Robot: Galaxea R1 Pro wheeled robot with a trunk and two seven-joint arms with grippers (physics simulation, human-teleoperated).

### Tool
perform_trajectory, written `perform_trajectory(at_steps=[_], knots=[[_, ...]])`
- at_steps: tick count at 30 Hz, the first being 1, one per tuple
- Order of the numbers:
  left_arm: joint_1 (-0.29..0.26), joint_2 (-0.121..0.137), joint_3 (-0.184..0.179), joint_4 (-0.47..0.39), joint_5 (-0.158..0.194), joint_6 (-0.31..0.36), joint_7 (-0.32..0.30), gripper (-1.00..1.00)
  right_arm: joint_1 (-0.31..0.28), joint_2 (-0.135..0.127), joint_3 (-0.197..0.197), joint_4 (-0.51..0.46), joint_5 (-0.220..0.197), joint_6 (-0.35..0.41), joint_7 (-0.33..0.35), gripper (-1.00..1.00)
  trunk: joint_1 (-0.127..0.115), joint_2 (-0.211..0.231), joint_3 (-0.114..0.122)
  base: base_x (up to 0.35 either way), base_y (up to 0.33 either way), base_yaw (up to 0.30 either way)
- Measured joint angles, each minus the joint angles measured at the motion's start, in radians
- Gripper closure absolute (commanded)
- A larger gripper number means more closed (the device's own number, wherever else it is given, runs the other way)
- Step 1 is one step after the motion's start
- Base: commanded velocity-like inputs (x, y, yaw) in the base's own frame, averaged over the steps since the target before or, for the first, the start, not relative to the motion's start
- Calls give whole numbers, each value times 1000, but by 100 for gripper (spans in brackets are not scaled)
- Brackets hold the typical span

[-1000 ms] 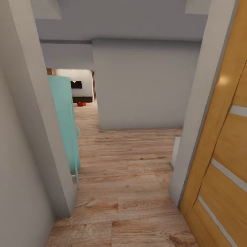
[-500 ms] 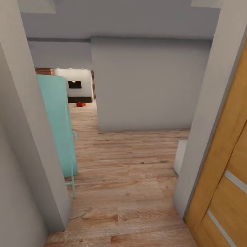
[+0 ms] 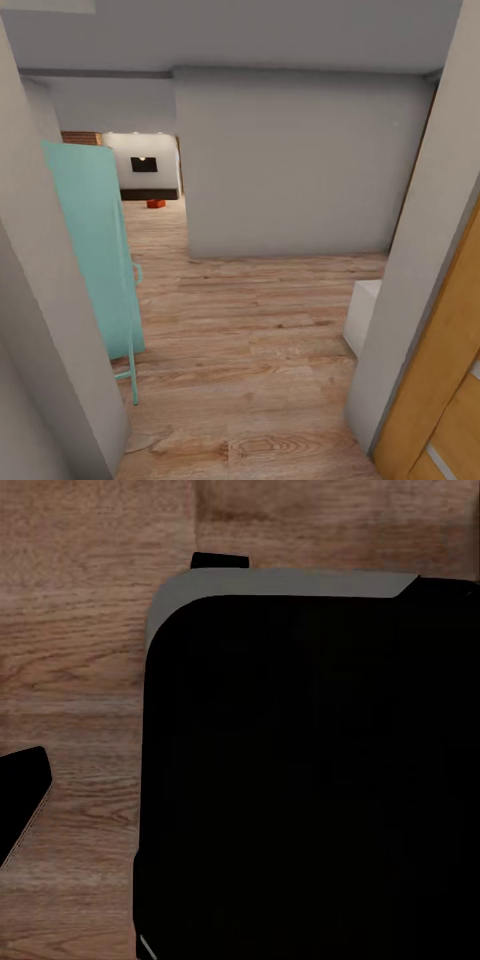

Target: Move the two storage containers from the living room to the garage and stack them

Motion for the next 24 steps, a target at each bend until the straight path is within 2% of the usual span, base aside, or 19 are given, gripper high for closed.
perform_trajectory(at_steps=[24], knots=[[0,0,0,0,0,0,0,-100,0,0,0,0,0,0,0,-100,0,0,0,323,0,0]])
